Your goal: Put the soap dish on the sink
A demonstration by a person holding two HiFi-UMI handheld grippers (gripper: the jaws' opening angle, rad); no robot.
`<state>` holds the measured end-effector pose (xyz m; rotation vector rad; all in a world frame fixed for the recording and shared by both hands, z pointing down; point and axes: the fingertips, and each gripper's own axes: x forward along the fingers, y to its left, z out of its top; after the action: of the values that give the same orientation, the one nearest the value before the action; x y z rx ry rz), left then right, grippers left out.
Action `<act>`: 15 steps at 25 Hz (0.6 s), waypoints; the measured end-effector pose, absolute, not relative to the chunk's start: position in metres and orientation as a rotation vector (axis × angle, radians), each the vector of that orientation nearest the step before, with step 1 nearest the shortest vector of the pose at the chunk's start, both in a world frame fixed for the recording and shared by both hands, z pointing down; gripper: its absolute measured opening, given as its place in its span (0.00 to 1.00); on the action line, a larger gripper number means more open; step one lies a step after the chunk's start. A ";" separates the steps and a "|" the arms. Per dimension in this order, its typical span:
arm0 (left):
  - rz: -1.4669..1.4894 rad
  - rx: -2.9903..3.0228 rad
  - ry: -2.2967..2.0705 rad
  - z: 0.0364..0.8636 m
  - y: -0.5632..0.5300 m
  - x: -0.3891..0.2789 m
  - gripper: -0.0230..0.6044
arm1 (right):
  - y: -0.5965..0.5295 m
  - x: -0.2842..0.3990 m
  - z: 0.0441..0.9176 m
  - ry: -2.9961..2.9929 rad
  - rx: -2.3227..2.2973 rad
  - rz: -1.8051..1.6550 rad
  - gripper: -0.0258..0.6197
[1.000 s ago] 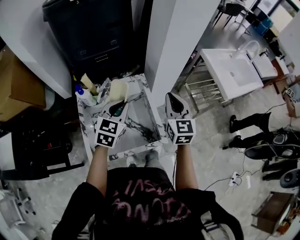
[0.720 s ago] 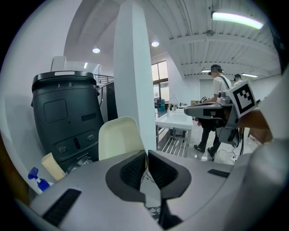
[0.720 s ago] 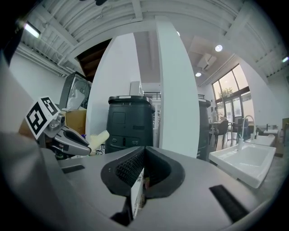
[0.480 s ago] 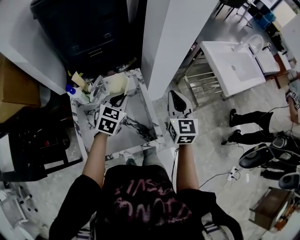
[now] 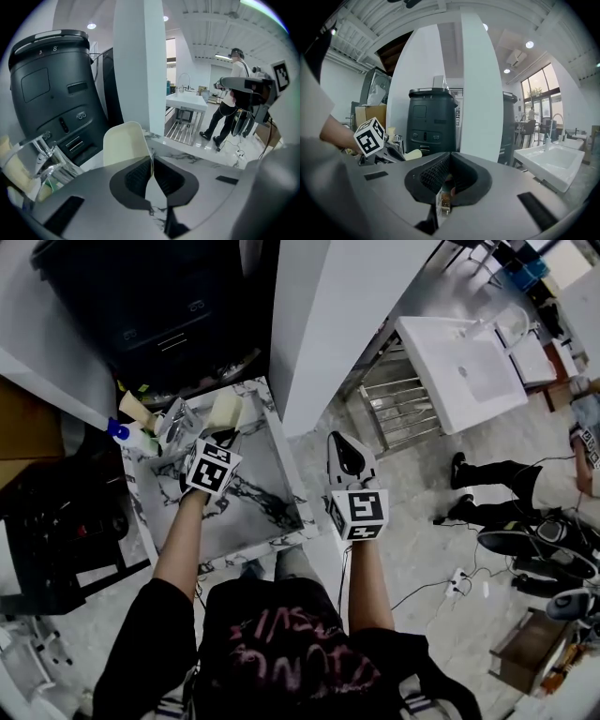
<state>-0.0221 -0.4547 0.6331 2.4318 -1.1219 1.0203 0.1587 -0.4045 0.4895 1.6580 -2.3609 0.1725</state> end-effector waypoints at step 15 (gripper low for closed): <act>1.168 2.294 -0.986 0.699 -0.467 -0.019 0.09 | -0.419 0.180 0.518 -2.282 1.636 0.209 0.06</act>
<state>-0.0188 -0.4672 0.6992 2.2944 -0.9864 1.1679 0.1799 -0.4190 0.5183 1.6358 -2.2824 0.2093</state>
